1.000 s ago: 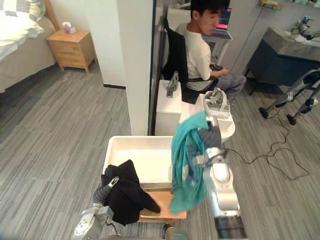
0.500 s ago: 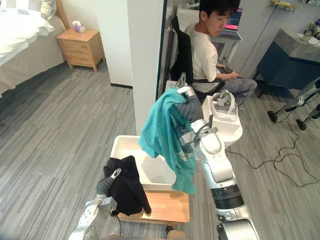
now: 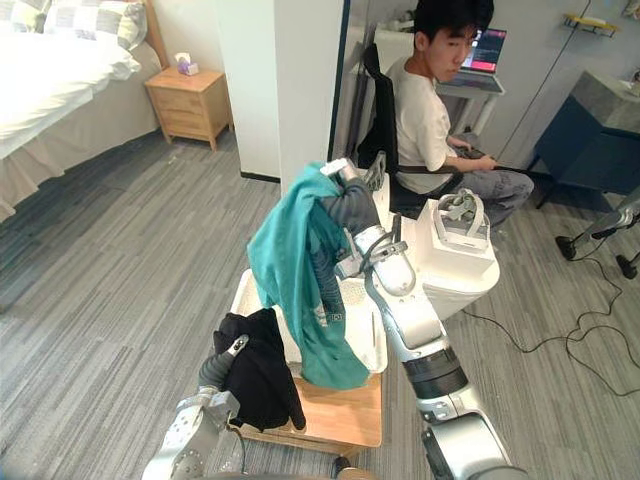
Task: Tidy the bed and pick cloth on bed and put in laundry
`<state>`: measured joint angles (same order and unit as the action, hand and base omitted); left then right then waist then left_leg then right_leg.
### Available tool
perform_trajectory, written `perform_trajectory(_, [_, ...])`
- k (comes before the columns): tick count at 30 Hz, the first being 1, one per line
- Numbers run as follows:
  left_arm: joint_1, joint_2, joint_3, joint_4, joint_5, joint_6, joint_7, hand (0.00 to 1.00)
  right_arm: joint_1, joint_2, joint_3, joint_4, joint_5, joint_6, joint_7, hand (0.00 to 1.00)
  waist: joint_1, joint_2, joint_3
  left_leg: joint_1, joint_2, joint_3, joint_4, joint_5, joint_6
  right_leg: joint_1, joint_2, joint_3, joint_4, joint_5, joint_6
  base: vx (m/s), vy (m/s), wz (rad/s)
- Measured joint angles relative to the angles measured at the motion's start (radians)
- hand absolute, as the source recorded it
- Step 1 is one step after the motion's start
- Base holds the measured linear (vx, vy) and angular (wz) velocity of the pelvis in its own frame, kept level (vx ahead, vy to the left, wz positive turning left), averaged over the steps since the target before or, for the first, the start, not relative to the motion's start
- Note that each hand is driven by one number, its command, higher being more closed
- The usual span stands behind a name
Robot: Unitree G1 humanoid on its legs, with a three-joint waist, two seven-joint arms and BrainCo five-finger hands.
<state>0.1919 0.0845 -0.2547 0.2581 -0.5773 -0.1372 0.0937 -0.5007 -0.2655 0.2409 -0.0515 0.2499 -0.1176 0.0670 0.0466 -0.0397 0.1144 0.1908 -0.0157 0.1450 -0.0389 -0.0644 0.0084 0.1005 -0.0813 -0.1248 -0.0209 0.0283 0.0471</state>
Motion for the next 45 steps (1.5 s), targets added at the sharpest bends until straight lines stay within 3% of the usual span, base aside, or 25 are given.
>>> perform_trajectory(16, [-0.015,-0.015,-0.001,0.000,0.004,0.046,0.023,1.00,-0.056,0.051,0.047,0.047,-0.142,-0.015,-0.013,1.00,0.005,-0.018,-0.023,0.000,-0.001,-0.038,-0.017,0.014,-0.003,0.015,-0.002,-0.046,-0.015,0.001,0.000,0.00,0.002,0.06])
perform_trajectory(21, [-0.015,-0.022,-0.001,0.000,0.021,0.073,0.020,1.00,-0.056,0.067,0.074,0.064,-0.156,0.020,-0.025,1.00,0.019,-0.018,-0.023,0.000,0.000,-0.046,-0.018,0.017,-0.003,0.017,-0.003,-0.055,-0.015,0.001,0.000,-0.01,-0.002,0.06])
perform_trajectory(24, [-0.015,-0.021,-0.001,-0.002,0.042,0.089,0.015,1.00,-0.056,0.079,0.105,0.120,-0.156,0.066,-0.035,1.00,0.024,-0.015,-0.013,-0.005,-0.003,-0.051,-0.018,0.020,-0.003,0.014,-0.007,-0.061,-0.010,0.001,0.000,-0.03,0.010,0.06])
perform_trajectory(28, [-0.032,-0.014,0.001,-0.090,0.050,0.094,0.013,1.00,-0.087,0.108,0.107,0.166,-0.181,0.126,-0.078,1.00,0.023,-0.016,0.085,-0.084,-0.009,-0.060,0.000,0.029,-0.012,-0.071,-0.023,-0.078,0.046,-0.003,-0.005,-0.10,0.008,0.10])
perform_trajectory(30, [-0.076,-0.015,0.000,-0.129,0.046,0.089,0.013,1.00,-0.171,0.104,0.096,0.224,-0.216,0.166,-0.104,1.00,0.022,0.001,0.171,-0.154,-0.012,-0.048,0.017,0.040,-0.015,-0.140,-0.038,-0.087,0.076,-0.004,-0.006,-0.16,0.021,0.20])
perform_trajectory(33, [-0.125,-0.030,-0.001,-0.174,0.038,0.076,0.013,1.00,-0.291,0.091,0.076,0.328,-0.235,0.223,-0.123,1.00,0.025,0.054,0.277,-0.231,-0.012,-0.030,0.046,0.073,-0.002,-0.215,-0.056,-0.110,0.106,0.007,-0.007,-0.06,0.023,0.24])
perform_trajectory(38, [-0.182,-0.039,-0.037,-0.173,0.038,0.019,0.017,1.00,-0.367,0.084,0.011,0.496,-0.229,0.297,-0.152,1.00,0.056,0.096,0.311,-0.310,-0.012,-0.034,0.081,0.078,0.000,-0.273,-0.062,-0.126,0.117,0.011,-0.011,0.05,-0.003,0.08])
perform_trajectory(45, [-0.283,-0.046,-0.055,-0.173,0.042,-0.048,0.021,1.00,-0.450,0.021,-0.079,0.690,-0.131,0.304,-0.209,1.00,0.076,0.142,0.340,-0.342,-0.014,-0.036,0.098,0.076,-0.002,-0.305,-0.069,-0.137,0.141,0.010,-0.012,0.02,0.002,0.04])
